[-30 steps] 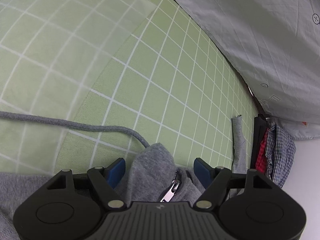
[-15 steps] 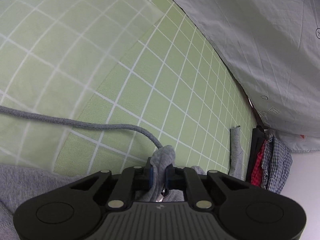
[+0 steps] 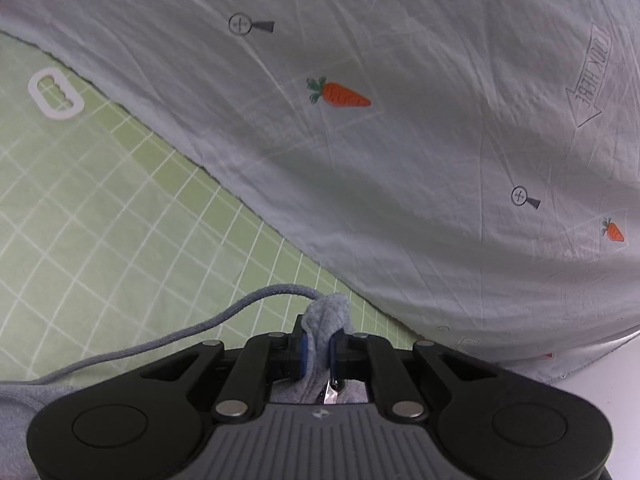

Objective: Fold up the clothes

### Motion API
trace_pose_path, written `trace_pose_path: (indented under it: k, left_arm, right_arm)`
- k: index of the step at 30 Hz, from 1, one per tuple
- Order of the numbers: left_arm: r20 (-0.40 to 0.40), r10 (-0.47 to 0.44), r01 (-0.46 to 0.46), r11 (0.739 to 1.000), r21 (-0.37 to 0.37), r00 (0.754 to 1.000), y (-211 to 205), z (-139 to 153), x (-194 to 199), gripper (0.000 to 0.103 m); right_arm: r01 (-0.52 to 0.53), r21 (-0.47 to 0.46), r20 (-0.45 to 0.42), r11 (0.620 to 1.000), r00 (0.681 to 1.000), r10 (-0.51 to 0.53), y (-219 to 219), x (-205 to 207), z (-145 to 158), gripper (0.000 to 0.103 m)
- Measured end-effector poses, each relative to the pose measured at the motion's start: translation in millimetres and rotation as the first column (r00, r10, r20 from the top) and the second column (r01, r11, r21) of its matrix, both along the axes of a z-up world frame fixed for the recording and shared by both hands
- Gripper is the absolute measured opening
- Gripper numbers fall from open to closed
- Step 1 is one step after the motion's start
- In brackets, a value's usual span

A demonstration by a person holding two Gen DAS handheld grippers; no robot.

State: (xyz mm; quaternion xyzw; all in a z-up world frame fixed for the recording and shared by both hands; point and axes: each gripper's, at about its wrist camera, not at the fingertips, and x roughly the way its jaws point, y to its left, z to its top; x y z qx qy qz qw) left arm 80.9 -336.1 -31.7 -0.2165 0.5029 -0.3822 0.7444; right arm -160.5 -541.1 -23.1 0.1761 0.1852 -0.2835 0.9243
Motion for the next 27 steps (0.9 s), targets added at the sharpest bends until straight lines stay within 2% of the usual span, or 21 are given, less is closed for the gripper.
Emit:
trace_pose_path:
  k: [2,4,5,6,7,8,9,11,13,20,27]
  left_arm:
    - [0.116,0.014,-0.015,1.000,0.010,0.993,-2.0,13.3,1.2,0.010]
    - [0.231,0.026,-0.031,0.999,0.019,0.973,-4.1,26.3,2.2,0.016]
    - [0.216,0.020,-0.039,0.995,0.087,0.976,-8.9,19.4,6.0,0.029]
    - [0.196,0.014,-0.046,0.986,0.159,0.981,-13.8,11.8,9.9,0.045]
    - [0.176,0.009,-0.050,0.972,0.230,0.984,-18.8,4.2,13.9,0.052]
    - [0.156,0.007,-0.054,0.952,0.300,0.988,-23.7,-3.5,17.9,0.061]
    - [0.141,0.013,-0.061,0.937,0.345,0.990,-19.8,-11.5,18.4,0.061]
    - [0.141,0.014,-0.066,0.927,0.368,0.990,-7.8,-21.4,14.5,0.064]
    - [0.134,0.008,-0.061,0.918,0.392,0.991,2.3,-28.2,9.2,0.070]
    - [0.125,-0.018,-0.044,0.880,0.473,0.992,41.4,-44.9,-23.2,0.071]
    - [0.093,-0.005,-0.047,0.840,0.541,0.996,111.4,-66.1,-76.8,0.072]
  right_arm:
    - [-0.019,-0.039,0.057,0.999,0.998,0.022,-5.4,18.2,15.0,0.013]
    - [-0.030,-0.074,0.061,0.997,0.998,0.034,-9.9,36.0,20.3,0.015]
    - [-0.031,-0.077,0.029,0.997,0.999,0.033,-13.3,45.9,17.2,0.017]
    - [-0.029,-0.073,-0.017,0.997,0.999,0.028,-17.4,56.3,11.6,0.026]
    - [-0.007,-0.046,-0.076,0.999,0.997,0.003,-21.0,62.9,3.2,0.037]
    - [0.028,-0.009,-0.142,1.000,0.989,-0.029,-24.5,67.6,-6.7,0.043]
    - [0.048,0.030,-0.177,0.998,0.983,-0.042,-25.8,65.7,-15.3,0.051]
    - [0.068,0.087,-0.215,0.994,0.976,-0.048,-22.8,52.9,-30.8,0.056]
    - [0.079,0.098,-0.248,0.992,0.967,-0.053,-13.2,34.6,-45.4,0.079]
    - [0.132,0.166,-0.363,0.977,0.930,-0.064,28.8,-37.4,-91.5,0.081]
    - [0.188,0.181,-0.422,0.966,0.902,-0.096,70.1,-101.7,-112.6,0.087]
